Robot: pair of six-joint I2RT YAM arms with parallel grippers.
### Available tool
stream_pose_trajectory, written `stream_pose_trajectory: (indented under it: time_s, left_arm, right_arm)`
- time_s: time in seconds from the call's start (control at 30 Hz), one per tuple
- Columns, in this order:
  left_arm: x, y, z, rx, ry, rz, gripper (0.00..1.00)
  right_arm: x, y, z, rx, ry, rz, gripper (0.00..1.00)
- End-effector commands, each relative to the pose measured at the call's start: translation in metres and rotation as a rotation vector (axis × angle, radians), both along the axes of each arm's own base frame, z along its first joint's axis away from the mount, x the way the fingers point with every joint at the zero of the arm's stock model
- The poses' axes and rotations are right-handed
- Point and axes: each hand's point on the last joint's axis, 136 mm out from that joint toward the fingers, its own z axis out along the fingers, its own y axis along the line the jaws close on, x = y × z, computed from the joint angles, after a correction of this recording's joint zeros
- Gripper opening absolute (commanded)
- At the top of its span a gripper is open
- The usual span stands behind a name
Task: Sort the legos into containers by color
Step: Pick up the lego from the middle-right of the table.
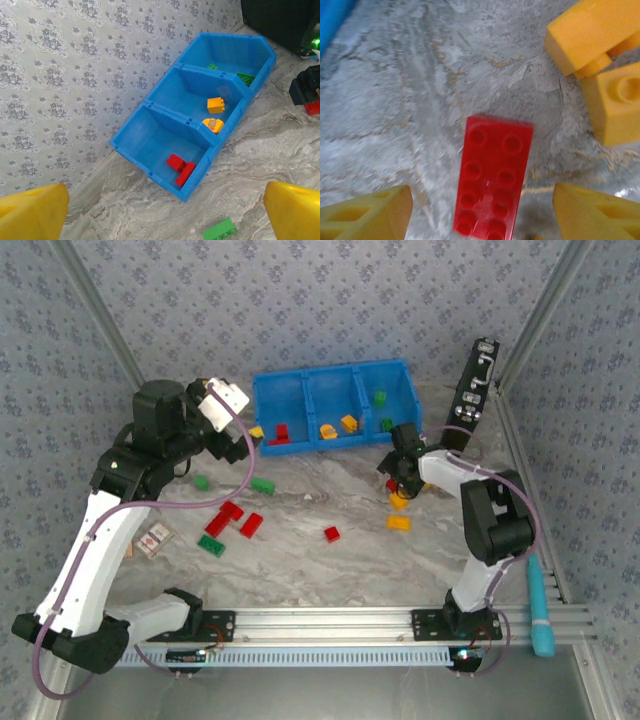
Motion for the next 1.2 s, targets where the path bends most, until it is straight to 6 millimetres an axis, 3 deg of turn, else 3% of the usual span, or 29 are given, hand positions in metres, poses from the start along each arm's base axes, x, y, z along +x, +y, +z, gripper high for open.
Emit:
stream_pose_trajectory:
  time_s: [0.0,0.17,0.2,0.43,0.63,0.8,0.97,1.17]
  left_arm:
    - [-0.007,0.002,0.014,0.003,-0.034,-0.017,1.00]
    - [-0.008,0.003,0.013,0.003,-0.035,-0.016,1.00]
    - [-0.008,0.003,0.013,0.003,-0.034,-0.016,1.00]
    - [-0.012,0.004,0.018,-0.003,-0.049,-0.016,1.00]
    - [-0.013,0.004,0.016,-0.003,-0.050,-0.020,1.00]
    - [-0.016,0.006,0.015,-0.003,-0.054,-0.017,1.00]
    - [-0.019,0.008,0.015,0.001,-0.062,-0.016,1.00]
    - [-0.022,0.012,0.015,0.013,-0.078,-0.011,1.00]
  right_arm:
    - [0.014,0.001,-0.006,0.006,0.003,-0.009,0.74]
    - [0.020,-0.005,-0.011,-0.055,0.029,0.014,0.67]
    - [0.028,-0.004,-0.004,-0.058,0.016,0.022,0.64]
    - [0.022,-0.005,-0.018,-0.115,0.077,0.078,0.59]
    - [0.022,-0.002,-0.026,-0.198,0.145,0.186,0.46]
    - [0.021,0.002,-0.025,-0.289,0.198,0.288,0.41]
    - [0.028,0.006,-0.004,-0.351,0.170,0.365,0.33]
    - [0.050,0.021,0.053,-0.387,0.067,0.437,0.32]
